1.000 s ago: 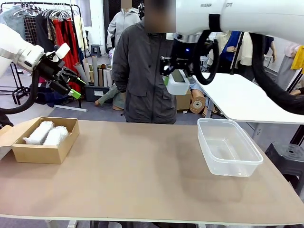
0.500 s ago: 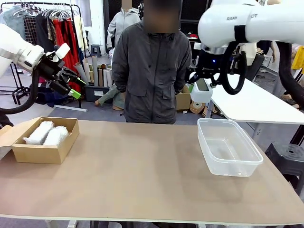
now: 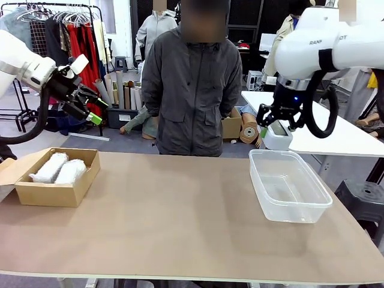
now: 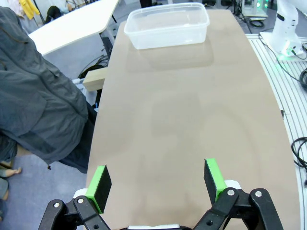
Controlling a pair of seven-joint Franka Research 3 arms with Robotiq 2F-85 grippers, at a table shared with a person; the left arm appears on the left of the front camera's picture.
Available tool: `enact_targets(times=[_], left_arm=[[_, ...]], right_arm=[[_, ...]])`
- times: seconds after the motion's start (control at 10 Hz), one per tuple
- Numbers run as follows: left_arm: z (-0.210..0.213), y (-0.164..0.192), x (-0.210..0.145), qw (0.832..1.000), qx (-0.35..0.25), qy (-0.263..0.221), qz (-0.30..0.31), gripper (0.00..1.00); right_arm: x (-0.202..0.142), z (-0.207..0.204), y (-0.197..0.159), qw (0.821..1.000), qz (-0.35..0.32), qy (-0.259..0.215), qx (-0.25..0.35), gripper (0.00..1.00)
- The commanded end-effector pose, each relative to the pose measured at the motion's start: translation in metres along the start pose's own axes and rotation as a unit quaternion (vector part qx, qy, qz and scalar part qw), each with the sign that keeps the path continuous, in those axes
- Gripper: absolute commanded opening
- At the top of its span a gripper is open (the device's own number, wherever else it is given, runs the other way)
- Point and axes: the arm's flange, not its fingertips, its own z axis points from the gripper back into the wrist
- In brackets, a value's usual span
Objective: Separate and place wrapped and unwrapped clocks.
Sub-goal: If the picked Digital clock is wrapped, place it in the Package Box ; if not, place it in the Organizing box.
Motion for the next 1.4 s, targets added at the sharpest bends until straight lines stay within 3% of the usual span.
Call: enact_targets(times=[0.0, 0.1, 0.7, 1.0, 1.3], left_arm=[[0.002, -0.001, 0.001, 1.000, 0.003, 0.004, 0.003, 1.00], [0.002, -0.001, 0.001, 1.000, 0.003, 0.004, 0.003, 1.00], [0.002, -0.001, 0.001, 1.000, 0.003, 0.004, 0.003, 1.00], [0.002, -0.001, 0.001, 1.000, 0.003, 0.004, 0.003, 1.00], [0.002, -0.001, 0.001, 1.000, 0.003, 0.004, 0.003, 1.00]], right_arm=[[-0.021, 0.006, -0.013, 1.000, 0.008, -0.005, 0.009, 0.00], [0.000, 0.000, 0.000, 1.000, 0.000, 0.000, 0.000, 0.00], [-0.005, -0.005, -0.002, 1.000, 0.003, 0.006, -0.003, 0.00], [0.022, -0.055, -0.032, 0.999, -0.014, 0.034, 0.007, 0.00], [0.026, -0.105, -0.055, 0.999, -0.028, 0.037, 0.000, 0.00]])
